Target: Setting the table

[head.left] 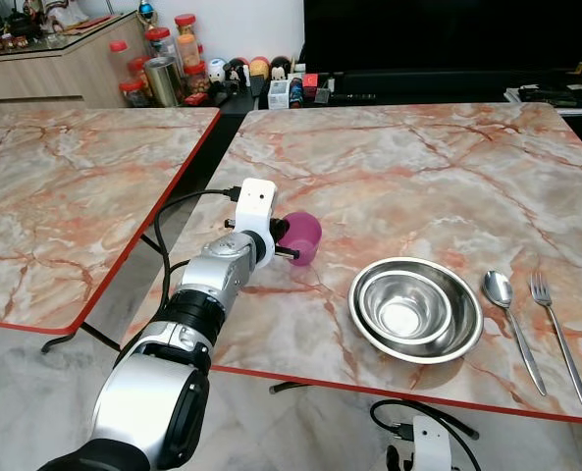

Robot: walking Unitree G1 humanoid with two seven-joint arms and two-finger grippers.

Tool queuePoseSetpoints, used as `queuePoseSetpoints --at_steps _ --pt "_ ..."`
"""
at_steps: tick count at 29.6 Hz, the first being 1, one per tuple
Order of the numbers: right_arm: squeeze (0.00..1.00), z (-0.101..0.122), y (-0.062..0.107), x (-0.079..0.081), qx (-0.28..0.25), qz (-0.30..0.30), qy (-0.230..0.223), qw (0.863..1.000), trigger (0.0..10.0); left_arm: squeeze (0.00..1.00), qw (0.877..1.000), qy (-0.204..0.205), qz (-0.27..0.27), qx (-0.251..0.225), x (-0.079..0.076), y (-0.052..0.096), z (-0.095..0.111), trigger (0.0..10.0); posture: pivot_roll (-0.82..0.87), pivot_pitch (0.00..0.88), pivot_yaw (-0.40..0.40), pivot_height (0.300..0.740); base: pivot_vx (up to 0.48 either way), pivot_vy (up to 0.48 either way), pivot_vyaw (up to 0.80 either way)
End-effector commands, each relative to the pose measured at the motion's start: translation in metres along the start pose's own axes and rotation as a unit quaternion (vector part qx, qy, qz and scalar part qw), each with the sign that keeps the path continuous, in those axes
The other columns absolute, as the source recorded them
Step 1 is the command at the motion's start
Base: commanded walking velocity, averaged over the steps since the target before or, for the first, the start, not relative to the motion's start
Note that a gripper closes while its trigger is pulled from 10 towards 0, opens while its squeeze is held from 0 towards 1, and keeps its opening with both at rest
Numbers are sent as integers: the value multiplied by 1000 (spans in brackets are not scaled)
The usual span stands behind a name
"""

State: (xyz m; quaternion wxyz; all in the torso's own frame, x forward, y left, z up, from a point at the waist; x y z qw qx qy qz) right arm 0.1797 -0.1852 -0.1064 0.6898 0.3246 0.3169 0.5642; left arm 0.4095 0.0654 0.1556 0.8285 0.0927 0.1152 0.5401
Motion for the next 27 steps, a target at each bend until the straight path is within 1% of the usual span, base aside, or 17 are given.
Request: queuePoseSetpoints --at_steps 1,3,10,11,12,13,18,19,20,21,27 --pt "0 0 0 3 -2 3 -2 1000 10000 0 1000 8 -1 -2 5 1 7 10000 4 0 105 740 0 0 0" --pt "0 -1 0 3 -2 4 -2 1000 10000 0 1000 14 -9 3 4 0 6 10000 4 0 104 740 0 0 0" --pt "0 -1 1 3 -1 5 0 1000 10000 0 999 14 -28 12 1 1 2 10000 3 0 103 740 0 0 0" --pt "0 -1 1 3 -1 5 0 1000 10000 35 999 14 -29 14 0 1 1 10000 1 0 105 740 0 0 0" --pt "0 -1 1 3 -1 5 0 1000 10000 157 999 8 -33 16 0 1 0 10000 1 0 105 740 0 0 0" --pt "0 -1 1 3 0 4 0 1000 10000 173 999 9 -35 16 -1 1 0 10000 3 0 103 740 0 0 0" --pt "0 -1 0 3 -1 5 0 1000 10000 157 999 9 -38 14 -1 1 0 10000 2 0 103 740 0 0 0" --pt "0 0 0 4 -1 4 0 1000 10000 392 999 8 -39 14 -1 1 1 10000 2 0 104 740 0 0 0" --pt "0 0 0 4 -1 4 -1 1000 10000 392 999 7 -39 13 -1 1 1 10000 2 0 104 740 0 0 0" --pt "0 0 0 4 -1 4 -1 1000 10000 1000 999 6 -38 13 -1 1 1 10000 1 0 104 740 0 0 0" --pt "0 0 0 4 -1 4 -1 1000 10000 1000 999 5 -38 13 0 1 2 10000 2 0 104 740 0 0 0"
Point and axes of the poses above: a point about 5 cm out from each wrist's last joint towards the gripper, its own y axis pointing back from the gripper into the wrist, its own z axis along the axis of the wrist's last joint, x = y × z, the point moved 2 cm from there along -y, pointing out of the wrist towards the gripper, and after that the axes turned 1 degree about -y, right-handed, at the moved point
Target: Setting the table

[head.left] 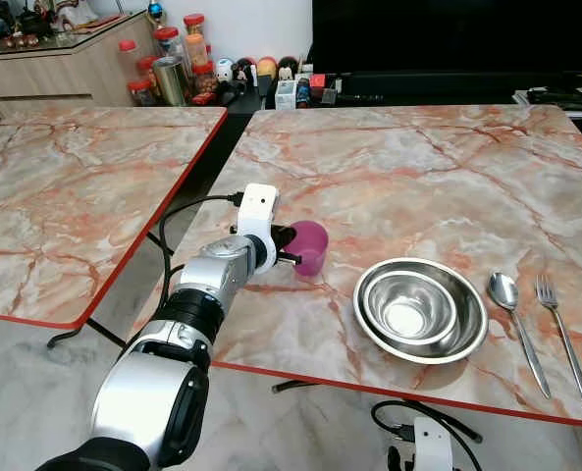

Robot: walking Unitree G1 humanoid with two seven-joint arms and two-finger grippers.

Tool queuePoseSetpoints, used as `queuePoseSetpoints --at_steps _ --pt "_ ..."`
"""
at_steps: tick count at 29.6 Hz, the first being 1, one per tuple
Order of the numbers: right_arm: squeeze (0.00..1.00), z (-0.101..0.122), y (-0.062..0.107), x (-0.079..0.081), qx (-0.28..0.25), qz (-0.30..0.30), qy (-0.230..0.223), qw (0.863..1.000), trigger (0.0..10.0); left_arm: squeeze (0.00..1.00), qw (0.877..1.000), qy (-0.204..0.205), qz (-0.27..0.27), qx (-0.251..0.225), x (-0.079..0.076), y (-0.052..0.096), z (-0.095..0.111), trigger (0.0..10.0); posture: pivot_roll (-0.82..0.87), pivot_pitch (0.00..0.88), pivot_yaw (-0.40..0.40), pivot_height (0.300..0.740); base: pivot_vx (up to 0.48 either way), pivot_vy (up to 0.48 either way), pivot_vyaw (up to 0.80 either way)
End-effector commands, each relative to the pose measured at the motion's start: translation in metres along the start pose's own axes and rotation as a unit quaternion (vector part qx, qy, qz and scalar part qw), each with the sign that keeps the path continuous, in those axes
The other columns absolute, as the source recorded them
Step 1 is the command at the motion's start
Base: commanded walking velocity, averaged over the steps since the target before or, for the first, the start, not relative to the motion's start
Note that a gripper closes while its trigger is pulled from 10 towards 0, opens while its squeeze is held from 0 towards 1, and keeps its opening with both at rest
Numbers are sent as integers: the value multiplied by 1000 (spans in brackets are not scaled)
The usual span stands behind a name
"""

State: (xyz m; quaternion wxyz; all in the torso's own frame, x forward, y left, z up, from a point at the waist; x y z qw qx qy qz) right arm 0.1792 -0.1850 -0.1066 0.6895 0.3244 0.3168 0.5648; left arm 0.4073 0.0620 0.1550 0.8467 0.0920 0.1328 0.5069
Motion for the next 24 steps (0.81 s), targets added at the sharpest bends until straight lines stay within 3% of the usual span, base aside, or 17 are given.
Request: queuePoseSetpoints --at_steps 1,17,18,19,24 --pt "0 1 0 4 0 4 -2 1000 10000 1000 1000 -5 1 2 4 1 3 10000 2 0 104 740 0 0 0" --pt "0 1 0 4 0 4 -1 1000 10000 1000 1000 -7 7 -6 5 1 4 10000 4 0 105 740 0 0 0" --pt "0 1 0 4 0 4 -1 1000 10000 361 1000 -7 12 -11 7 2 4 10000 4 0 105 740 0 0 0" --pt "0 1 0 4 0 4 -1 1000 10000 27 1000 -7 13 -12 7 2 4 10000 4 0 105 740 0 0 0" --pt "0 0 0 4 1 4 1 1000 10000 0 999 -7 26 -37 12 5 10 10000 11 0 102 740 0 0 0"
Point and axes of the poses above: a point about 5 cm out from each wrist's last joint towards the gripper, its own y axis pointing back from the gripper into the wrist, its own z axis along the axis of the wrist's last joint, x = y × z, the point moved 2 cm from there along -y, pointing out of the wrist towards the gripper, and after that the axes turned 1 degree about -y, right-handed, at the moved point
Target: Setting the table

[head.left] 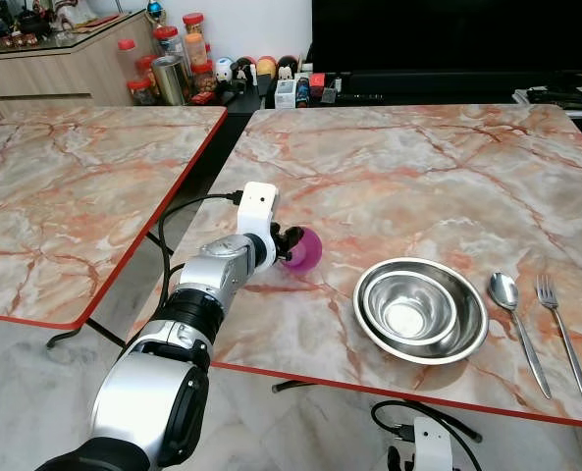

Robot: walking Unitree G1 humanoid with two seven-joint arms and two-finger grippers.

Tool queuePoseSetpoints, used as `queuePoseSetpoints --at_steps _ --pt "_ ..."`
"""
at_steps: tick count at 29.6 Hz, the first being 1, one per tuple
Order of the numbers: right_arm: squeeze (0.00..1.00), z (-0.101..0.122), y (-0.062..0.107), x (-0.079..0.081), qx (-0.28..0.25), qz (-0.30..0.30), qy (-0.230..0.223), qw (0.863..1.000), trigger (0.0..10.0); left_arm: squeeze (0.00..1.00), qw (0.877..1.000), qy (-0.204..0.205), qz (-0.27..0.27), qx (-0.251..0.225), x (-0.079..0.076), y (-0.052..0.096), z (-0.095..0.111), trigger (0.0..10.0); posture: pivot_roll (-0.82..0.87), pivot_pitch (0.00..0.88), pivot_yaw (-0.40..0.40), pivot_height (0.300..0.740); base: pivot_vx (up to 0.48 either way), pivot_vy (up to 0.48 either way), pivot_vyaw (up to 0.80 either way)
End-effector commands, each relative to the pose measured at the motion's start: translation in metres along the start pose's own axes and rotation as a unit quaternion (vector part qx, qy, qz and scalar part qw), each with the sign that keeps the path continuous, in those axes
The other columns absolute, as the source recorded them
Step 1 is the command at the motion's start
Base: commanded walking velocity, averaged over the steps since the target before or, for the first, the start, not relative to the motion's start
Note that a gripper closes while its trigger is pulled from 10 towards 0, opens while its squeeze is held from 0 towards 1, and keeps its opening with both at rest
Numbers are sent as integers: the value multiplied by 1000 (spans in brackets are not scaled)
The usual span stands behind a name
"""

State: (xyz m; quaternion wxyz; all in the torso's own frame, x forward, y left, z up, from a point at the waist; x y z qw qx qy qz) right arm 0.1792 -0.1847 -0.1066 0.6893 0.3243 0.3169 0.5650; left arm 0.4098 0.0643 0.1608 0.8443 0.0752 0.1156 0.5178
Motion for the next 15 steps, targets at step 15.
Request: queuePoseSetpoints --at_steps 15 --pt "0 -4 1 9 5 8 -1 1000 10000 0 999 4 33 -22 16 6 -1 10000 17 0 114 740 0 0 0"
Point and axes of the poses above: a point about 5 cm out from each wrist's last joint towards the gripper, its own y axis pointing back from the gripper into the wrist, its own z axis along the axis of the wrist's last joint, x = y × z, the point moved 2 cm from there along -y, pointing out of the wrist towards the gripper, and after that the axes turned 1 degree about -y, right-handed, at the moved point
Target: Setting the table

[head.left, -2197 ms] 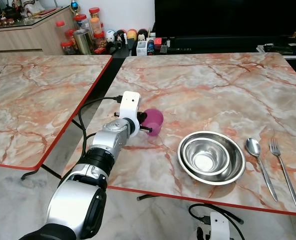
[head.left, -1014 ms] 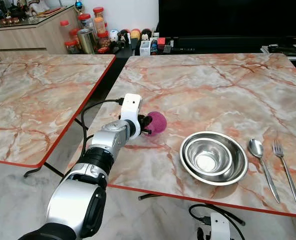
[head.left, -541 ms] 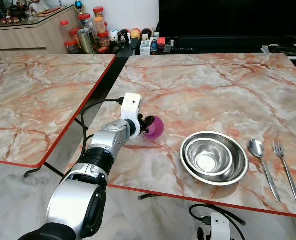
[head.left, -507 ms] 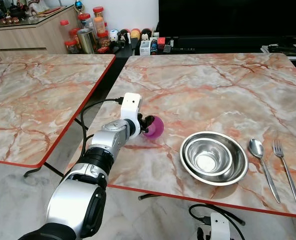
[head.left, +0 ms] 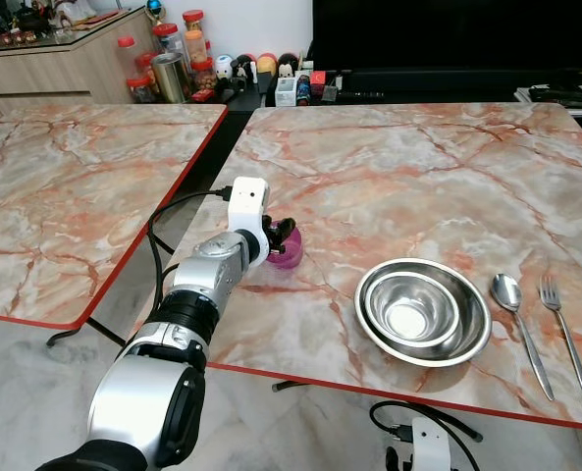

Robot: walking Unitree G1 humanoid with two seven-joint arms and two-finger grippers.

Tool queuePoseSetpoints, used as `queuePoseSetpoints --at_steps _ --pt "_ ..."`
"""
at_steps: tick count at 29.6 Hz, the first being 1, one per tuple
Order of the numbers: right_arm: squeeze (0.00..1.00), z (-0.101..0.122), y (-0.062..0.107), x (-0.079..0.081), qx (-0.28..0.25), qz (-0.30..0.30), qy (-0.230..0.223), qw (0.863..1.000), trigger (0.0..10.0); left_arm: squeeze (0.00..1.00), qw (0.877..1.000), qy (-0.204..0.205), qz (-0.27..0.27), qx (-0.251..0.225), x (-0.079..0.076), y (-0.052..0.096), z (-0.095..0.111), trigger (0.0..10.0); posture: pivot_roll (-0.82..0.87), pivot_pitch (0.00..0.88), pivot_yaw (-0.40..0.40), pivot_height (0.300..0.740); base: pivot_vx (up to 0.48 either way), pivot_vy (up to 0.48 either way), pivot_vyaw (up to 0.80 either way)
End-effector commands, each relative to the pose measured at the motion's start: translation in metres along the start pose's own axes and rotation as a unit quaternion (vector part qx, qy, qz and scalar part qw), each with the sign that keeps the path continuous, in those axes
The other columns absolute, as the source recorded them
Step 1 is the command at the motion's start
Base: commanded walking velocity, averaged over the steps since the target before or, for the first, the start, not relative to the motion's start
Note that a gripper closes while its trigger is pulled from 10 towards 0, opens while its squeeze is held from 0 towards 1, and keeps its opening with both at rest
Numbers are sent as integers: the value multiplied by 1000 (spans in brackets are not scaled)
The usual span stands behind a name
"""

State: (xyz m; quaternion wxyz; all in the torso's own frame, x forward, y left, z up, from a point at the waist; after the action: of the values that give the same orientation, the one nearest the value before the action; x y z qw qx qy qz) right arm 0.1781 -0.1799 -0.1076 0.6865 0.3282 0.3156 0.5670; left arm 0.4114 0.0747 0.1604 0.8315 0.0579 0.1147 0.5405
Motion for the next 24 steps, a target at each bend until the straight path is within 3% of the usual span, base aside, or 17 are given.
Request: queuePoseSetpoints --at_steps 1,22,24 --pt "0 -2 1 4 3 4 1 1000 10000 0 1000 -8 9 -6 6 2 -1 10000 17 0 114 740 0 0 0" --pt "0 -3 1 7 3 4 -3 1000 10000 0 998 -7 20 -61 7 5 14 10000 22 0 122 740 0 0 0" --pt "0 0 0 6 -1 4 -5 1000 10000 0 990 15 24 -137 11 12 34 10000 19 0 119 740 0 0 0"
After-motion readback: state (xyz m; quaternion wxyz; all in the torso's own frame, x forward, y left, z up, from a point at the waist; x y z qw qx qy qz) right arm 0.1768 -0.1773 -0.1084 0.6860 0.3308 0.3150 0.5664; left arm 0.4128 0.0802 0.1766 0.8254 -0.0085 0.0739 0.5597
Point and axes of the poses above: a point about 5 cm out from each wrist's last joint towards the gripper, its own y axis pointing back from the gripper into the wrist, its own z axis along the axis of the wrist's last joint, x = y × z, the point moved 2 cm from there along -y, pointing out of the wrist towards the gripper, and after that the axes turned 1 degree about -y, right-handed, at the moved point
